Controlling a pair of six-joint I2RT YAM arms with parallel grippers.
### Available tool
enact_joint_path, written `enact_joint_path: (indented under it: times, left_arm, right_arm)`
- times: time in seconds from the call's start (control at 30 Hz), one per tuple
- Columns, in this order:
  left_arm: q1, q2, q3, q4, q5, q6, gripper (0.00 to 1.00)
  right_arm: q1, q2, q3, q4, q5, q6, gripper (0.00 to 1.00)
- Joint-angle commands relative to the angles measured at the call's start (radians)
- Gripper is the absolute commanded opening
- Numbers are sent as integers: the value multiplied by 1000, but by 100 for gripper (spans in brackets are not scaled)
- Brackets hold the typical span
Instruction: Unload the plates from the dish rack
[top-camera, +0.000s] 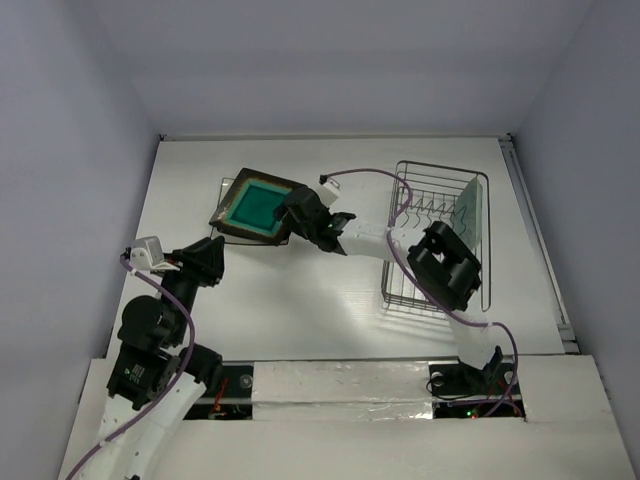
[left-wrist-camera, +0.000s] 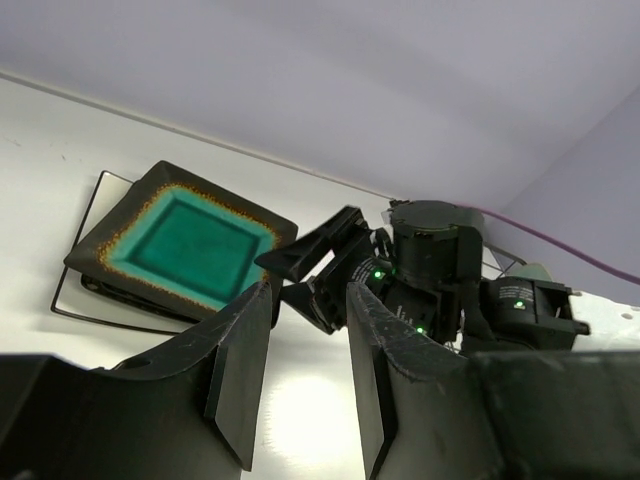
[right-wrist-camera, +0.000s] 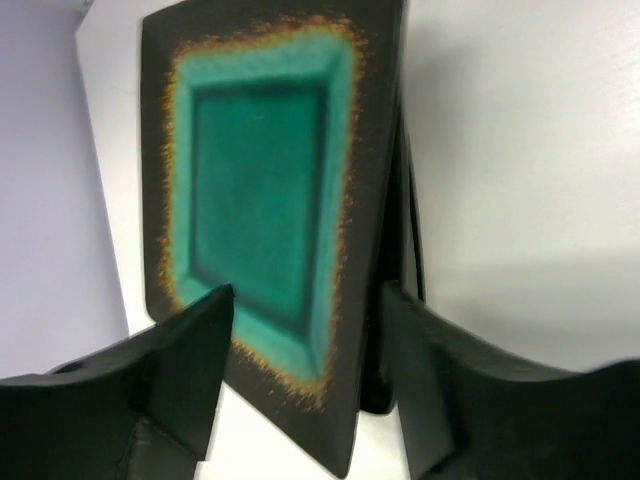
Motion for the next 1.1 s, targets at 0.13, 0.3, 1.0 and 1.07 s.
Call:
enact_joint_path:
  times: [0.13,0.3,1.0,1.07]
  left_arm:
    - [5,-19,2,51,4,5,33]
    - [5,-31,2,51,4,5,33]
    - [5,-20,19,2,4,-11,21]
    - [5,-16,19,2,4,-8,24]
  right_arm:
    - [-27,-137,10,-102,41,-110,82]
    - [-47,-232,31,-237,107,-275,61]
    - [-655,-740,-118,-1084,161,-724,61]
    - [-664,-684,-83,-1101,164,-736,59]
